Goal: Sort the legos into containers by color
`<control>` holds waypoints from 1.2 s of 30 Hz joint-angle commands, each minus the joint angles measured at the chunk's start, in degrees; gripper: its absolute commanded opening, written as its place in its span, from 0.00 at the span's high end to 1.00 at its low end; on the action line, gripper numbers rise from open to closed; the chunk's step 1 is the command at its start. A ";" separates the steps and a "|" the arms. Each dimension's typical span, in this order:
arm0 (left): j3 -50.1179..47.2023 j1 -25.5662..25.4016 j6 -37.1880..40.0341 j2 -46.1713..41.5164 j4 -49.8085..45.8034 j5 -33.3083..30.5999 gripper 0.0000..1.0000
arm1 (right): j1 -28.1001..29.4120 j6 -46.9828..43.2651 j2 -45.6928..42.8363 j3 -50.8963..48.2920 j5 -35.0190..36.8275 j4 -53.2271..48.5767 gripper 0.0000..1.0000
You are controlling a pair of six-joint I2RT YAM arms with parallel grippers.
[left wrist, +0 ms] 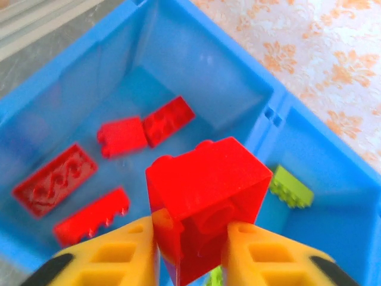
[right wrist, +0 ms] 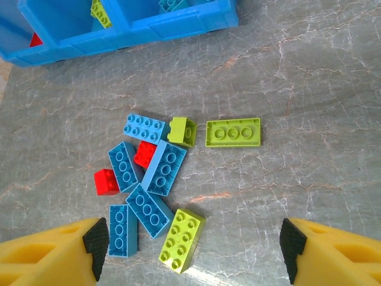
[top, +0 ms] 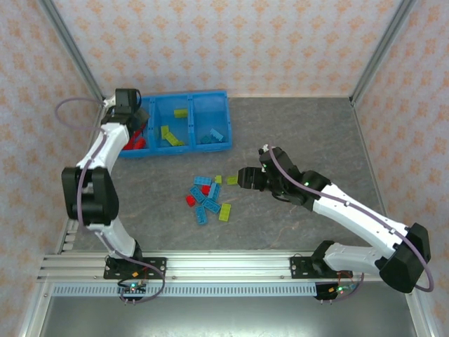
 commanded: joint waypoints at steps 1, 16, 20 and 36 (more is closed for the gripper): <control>7.63 1.42 1.76 4.23 -5.65 2.94 0.52 | 0.31 -0.64 -1.78 2.46 1.10 -3.08 0.22; -6.77 -2.98 -0.58 -17.57 -3.05 12.26 0.22 | 0.38 -0.21 2.94 2.65 0.11 -0.28 0.22; -16.58 -18.00 6.97 -29.59 -2.61 5.80 0.23 | 0.73 -0.63 7.80 2.96 -2.71 0.32 0.22; -47.08 -36.64 24.23 -43.99 11.84 -3.49 0.24 | 3.90 2.48 37.17 18.89 -1.00 4.09 0.31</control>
